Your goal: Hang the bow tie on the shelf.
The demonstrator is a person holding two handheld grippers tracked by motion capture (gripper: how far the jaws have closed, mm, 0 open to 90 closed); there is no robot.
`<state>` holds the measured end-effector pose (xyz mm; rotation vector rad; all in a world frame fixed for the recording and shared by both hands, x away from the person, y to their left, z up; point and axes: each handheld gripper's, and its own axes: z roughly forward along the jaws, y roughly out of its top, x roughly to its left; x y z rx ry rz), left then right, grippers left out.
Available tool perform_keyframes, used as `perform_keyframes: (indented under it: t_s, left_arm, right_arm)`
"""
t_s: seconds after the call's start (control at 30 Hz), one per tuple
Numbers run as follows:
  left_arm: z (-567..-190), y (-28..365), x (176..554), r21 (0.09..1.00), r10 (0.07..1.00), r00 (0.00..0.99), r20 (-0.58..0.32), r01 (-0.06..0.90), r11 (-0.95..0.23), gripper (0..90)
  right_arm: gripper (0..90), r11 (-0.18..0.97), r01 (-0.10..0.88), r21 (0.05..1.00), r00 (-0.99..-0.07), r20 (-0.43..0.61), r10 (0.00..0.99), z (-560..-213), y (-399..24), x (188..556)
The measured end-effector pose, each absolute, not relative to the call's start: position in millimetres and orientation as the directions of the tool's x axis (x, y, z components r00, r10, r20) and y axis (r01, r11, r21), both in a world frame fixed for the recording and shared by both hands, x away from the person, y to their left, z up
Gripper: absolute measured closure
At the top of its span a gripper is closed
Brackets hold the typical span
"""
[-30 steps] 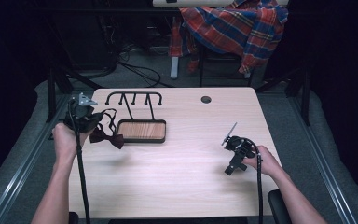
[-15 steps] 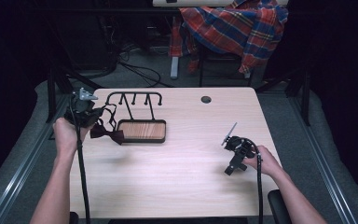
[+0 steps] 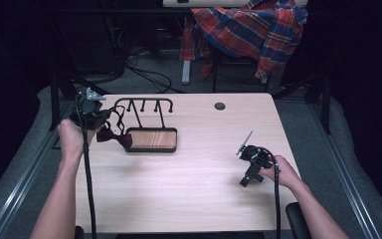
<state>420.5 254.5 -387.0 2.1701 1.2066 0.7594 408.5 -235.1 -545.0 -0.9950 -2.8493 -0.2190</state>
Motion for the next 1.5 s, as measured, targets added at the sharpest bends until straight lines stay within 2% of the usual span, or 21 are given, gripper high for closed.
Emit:
perform_keyframes:
  t_s: [0.73, 1.5]
  left_arm:
    - [-386.9, 255.6, 443.0, 0.673, 0.882, 0.421, 0.214, 0.591, -0.445, 88.5]
    - [-411.6, 266.5, 473.4, 0.639, 0.908, 0.366, 0.206, 0.652, -0.408, 88.4]
  right_arm:
    - [6.4, 0.775, 0.625, 0.097, -0.778, 0.160, 0.608, -545.1, -234.9, 408.6]
    - [6.4, 0.773, 0.627, 0.095, -0.776, 0.162, 0.609, -545.6, -234.8, 408.3]
